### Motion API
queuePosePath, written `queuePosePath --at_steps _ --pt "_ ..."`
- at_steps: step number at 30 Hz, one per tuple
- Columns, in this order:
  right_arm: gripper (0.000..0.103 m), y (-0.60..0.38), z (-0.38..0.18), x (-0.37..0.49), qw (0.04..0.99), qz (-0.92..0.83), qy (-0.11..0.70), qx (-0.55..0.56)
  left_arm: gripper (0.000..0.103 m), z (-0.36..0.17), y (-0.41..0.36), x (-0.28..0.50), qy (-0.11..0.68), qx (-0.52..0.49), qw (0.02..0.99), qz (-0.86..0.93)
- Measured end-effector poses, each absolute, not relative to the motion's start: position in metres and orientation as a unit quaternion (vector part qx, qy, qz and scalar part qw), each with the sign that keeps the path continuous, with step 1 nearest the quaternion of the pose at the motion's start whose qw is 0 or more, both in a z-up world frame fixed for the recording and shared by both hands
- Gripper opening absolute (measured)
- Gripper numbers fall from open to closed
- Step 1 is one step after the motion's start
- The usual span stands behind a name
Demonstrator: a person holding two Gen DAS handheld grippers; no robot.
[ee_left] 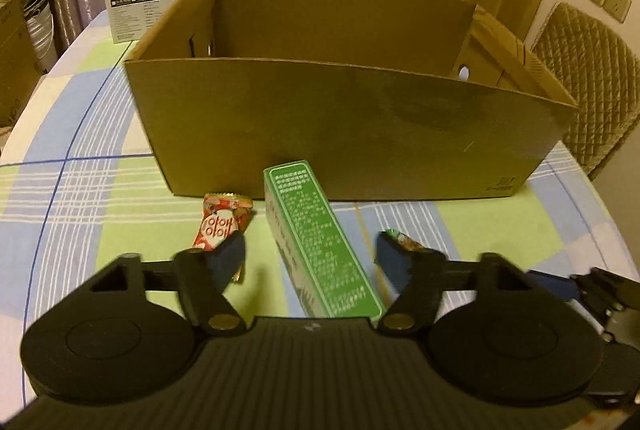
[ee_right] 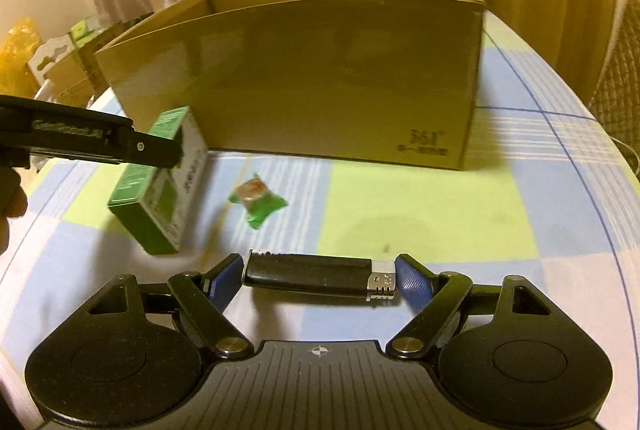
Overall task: Organize objects
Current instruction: 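Grasp the green mouth spray box with the left tool while the right tool holds the lighter, then carry the green box and lighter over the cardboard box with both tools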
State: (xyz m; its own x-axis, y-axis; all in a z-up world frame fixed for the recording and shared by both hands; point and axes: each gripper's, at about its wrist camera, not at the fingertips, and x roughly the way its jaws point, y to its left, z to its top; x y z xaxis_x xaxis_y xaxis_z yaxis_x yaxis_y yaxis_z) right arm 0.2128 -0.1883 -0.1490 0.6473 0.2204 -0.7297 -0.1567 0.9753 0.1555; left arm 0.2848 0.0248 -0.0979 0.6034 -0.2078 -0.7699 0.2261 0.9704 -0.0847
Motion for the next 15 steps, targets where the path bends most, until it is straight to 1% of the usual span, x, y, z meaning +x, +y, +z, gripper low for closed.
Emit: queuePosePath --at_steps 1,2,3,4,5,12,15 --pt "0.079 -0.19 -0.149 0.213 0.907 0.101 0.407 0.041 0.042 -0.099 0.022 0.287 0.432 0.017 0.894 -0.121" --pt "0.079 -0.193 -0.15 0.212 0.907 0.1 0.408 0.043 0.035 -0.1 0.021 0.287 0.434 0.022 0.892 -0.122" --pt "0.079 -0.194 -0.15 0.212 0.907 0.099 0.408 0.045 0.033 -0.1 0.02 0.288 0.437 0.027 0.891 -0.121" --pt "0.079 -0.195 -0.151 0.211 0.906 0.098 0.408 0.046 0.028 -0.1 0.018 0.287 0.44 0.034 0.889 -0.123" --pt "0.079 -0.195 -0.15 0.211 0.906 0.097 0.409 0.047 0.025 -0.1 0.017 0.284 0.445 0.041 0.886 -0.124" --pt "0.079 -0.194 -0.146 0.208 0.907 0.097 0.406 0.05 0.025 -0.1 0.019 0.247 0.467 0.088 0.868 -0.142" --pt "0.079 -0.194 -0.145 0.206 0.909 0.092 0.403 0.044 0.028 -0.103 0.018 0.252 0.471 0.095 0.865 -0.142"
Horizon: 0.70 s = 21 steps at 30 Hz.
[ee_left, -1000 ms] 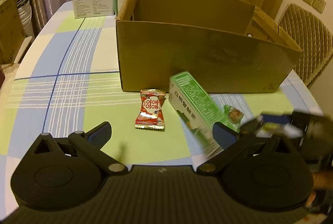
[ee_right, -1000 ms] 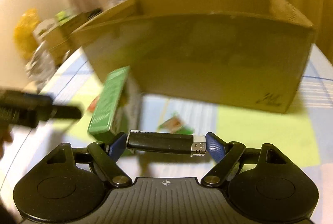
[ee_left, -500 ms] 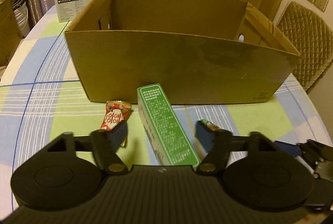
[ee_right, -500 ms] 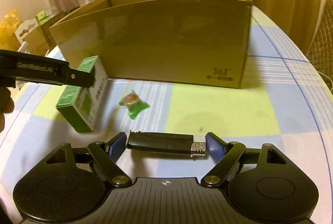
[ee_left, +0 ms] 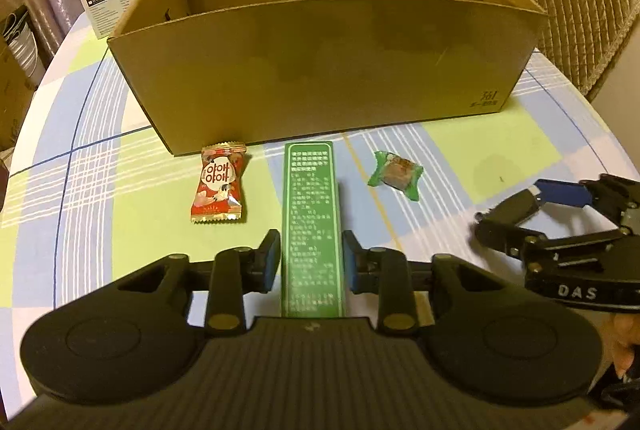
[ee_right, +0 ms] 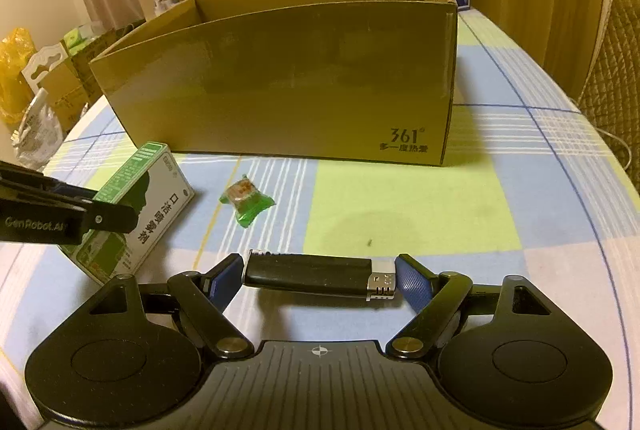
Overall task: Organize objects
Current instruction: 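Carry the green box and lighter over the cardboard box with both tools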
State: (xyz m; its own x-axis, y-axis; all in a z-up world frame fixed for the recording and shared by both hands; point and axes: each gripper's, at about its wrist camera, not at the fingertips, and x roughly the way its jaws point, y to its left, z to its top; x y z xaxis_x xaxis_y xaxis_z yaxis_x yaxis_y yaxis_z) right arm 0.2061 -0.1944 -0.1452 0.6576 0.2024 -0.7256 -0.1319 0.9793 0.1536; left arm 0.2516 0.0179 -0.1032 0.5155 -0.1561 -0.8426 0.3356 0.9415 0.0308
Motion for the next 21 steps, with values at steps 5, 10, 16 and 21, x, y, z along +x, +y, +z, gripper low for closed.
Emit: queuePosePath --at_steps 5,10,16,21 --pt "0.079 -0.194 -0.145 0.205 0.912 0.088 0.4 0.034 0.028 -0.112 0.009 0.271 0.487 0.11 0.853 -0.152" --pt "0.079 -0.193 -0.147 0.207 0.911 0.09 0.401 0.028 0.026 -0.121 0.003 0.277 0.502 0.125 0.843 -0.146" --pt "0.079 -0.193 -0.148 0.206 0.911 0.088 0.402 0.02 0.025 -0.119 0.003 0.27 0.498 0.128 0.845 -0.147" --pt "0.079 -0.194 -0.14 0.201 0.915 0.084 0.394 0.012 0.025 -0.11 0.006 0.258 0.495 0.117 0.848 -0.147"
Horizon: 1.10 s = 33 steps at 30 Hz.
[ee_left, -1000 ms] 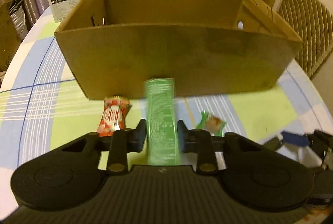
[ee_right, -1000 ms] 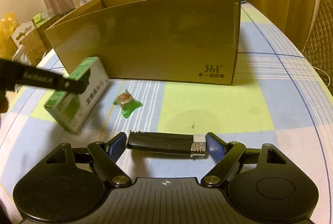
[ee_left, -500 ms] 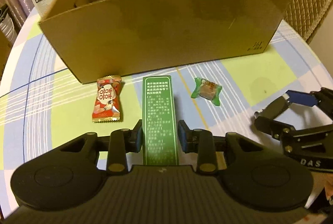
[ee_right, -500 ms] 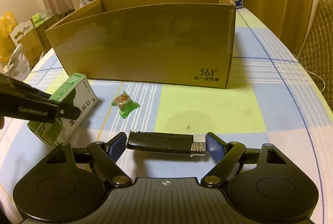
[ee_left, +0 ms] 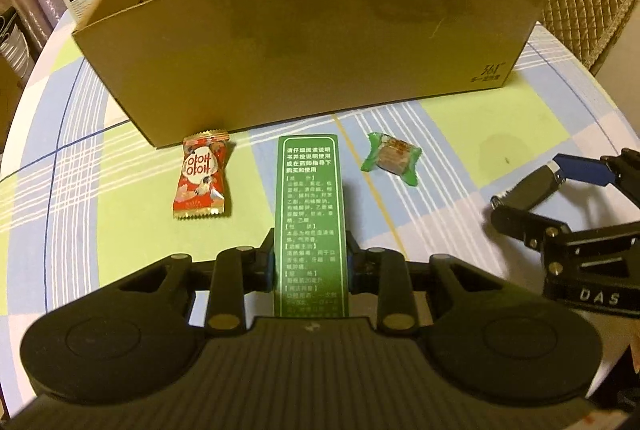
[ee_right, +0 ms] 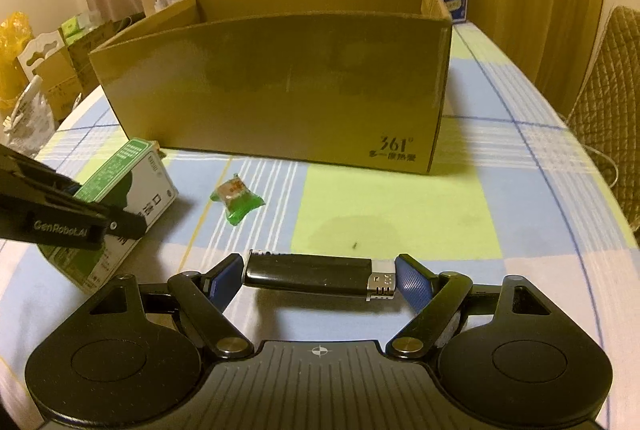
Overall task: Organize objects
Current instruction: 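Carry the green box and lighter over the cardboard box with both tools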
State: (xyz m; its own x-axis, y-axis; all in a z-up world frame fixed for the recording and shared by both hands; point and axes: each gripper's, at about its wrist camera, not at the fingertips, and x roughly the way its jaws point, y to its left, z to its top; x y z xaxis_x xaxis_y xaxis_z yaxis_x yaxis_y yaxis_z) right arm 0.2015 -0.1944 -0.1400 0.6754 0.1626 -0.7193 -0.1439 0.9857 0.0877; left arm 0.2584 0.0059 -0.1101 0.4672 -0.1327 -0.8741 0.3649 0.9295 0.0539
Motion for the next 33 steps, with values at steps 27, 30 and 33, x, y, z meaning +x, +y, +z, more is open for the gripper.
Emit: queuePosePath --at_steps 27,30,33 --pt "0.079 -0.199 -0.052 0.153 0.934 0.088 0.346 0.004 0.025 -0.023 0.002 0.197 0.446 0.081 0.879 -0.146" --pt "0.079 -0.198 -0.048 0.15 0.934 0.091 0.345 0.003 0.025 -0.017 0.003 0.193 0.443 0.077 0.882 -0.145" --pt "0.079 -0.197 -0.044 0.147 0.934 0.091 0.345 0.004 0.025 -0.012 0.004 0.19 0.438 0.075 0.884 -0.144"
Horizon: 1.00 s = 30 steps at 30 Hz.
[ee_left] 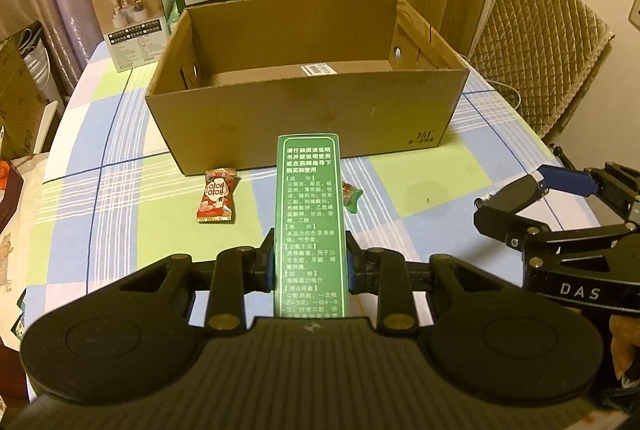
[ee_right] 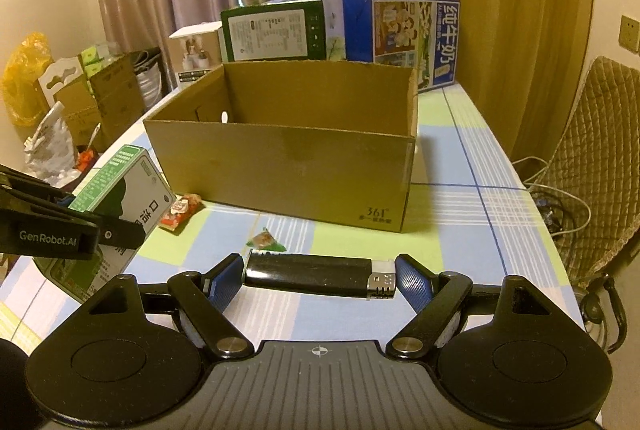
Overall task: Organize objects
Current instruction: 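Carry the green box and lighter over the cardboard box with both tools, then open the left tool to drop the green box while the right tool drops the lighter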
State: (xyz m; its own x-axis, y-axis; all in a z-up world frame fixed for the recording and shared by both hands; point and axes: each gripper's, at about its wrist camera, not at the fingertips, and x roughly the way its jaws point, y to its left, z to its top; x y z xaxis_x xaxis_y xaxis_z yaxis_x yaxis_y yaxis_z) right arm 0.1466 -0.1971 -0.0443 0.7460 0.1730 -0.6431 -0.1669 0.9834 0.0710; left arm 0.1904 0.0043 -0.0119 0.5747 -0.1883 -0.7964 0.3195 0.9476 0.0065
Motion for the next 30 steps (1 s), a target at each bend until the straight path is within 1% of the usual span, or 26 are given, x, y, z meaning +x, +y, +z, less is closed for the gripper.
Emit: queuePosePath --at_steps 13,21,25,30 --pt "0.079 -0.202 -0.025 0.156 0.934 0.093 0.343 0.016 0.025 0.012 0.008 0.196 0.419 0.074 0.893 -0.144" --pt "0.079 -0.216 0.006 0.198 0.937 0.098 0.333 0.028 0.025 0.048 0.015 0.234 0.391 0.085 0.906 -0.137" --pt "0.079 -0.22 0.029 0.228 0.942 0.103 0.318 0.028 0.025 0.07 0.017 0.262 0.378 0.081 0.911 -0.141" --pt "0.079 -0.22 0.046 0.263 0.945 0.111 0.307 0.02 0.025 0.085 0.014 0.299 0.372 0.087 0.913 -0.143"
